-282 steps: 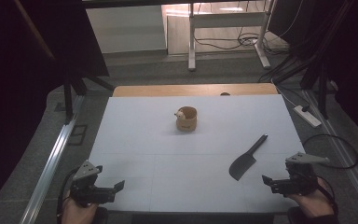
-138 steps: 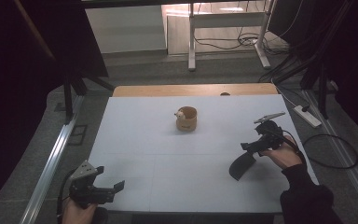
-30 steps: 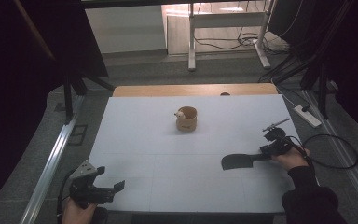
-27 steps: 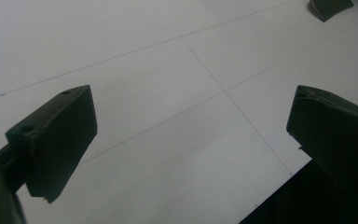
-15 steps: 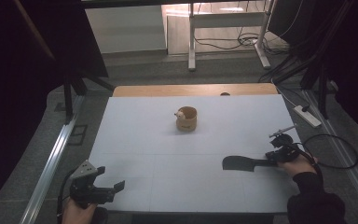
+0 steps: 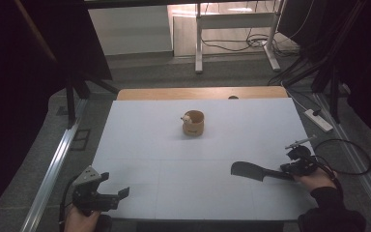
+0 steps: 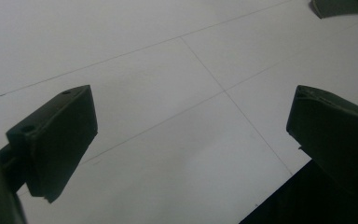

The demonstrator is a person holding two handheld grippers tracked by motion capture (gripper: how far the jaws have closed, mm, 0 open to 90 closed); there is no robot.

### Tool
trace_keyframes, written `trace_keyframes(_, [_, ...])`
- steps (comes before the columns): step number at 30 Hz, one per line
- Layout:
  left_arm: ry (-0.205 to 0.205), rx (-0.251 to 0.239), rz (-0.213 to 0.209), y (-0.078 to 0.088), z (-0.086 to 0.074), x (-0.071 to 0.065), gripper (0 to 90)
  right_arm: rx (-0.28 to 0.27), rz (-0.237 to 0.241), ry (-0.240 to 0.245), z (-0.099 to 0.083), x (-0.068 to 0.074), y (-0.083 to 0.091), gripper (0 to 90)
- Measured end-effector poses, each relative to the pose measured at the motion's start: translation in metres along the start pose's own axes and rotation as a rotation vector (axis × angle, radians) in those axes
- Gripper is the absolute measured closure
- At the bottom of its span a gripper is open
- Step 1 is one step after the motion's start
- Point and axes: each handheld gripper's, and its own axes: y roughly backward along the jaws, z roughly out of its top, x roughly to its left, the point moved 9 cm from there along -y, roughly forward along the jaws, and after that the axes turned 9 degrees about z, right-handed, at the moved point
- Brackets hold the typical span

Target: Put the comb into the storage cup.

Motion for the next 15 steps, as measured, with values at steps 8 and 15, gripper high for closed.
trace_keyframes(8, [-0.003, 0.002, 0.001, 0.0, 0.0, 0.0, 2.7, -0.001, 0.02, -0.011, -0.017, 0.005, 0.007, 89.8])
trace_keyframes(15, [-0.002, 0.004, 0.001, -0.001, 0.0, 0.0, 2.9, 0.012, 0.035, -0.002, -0.026, 0.013, 0.01, 89.8])
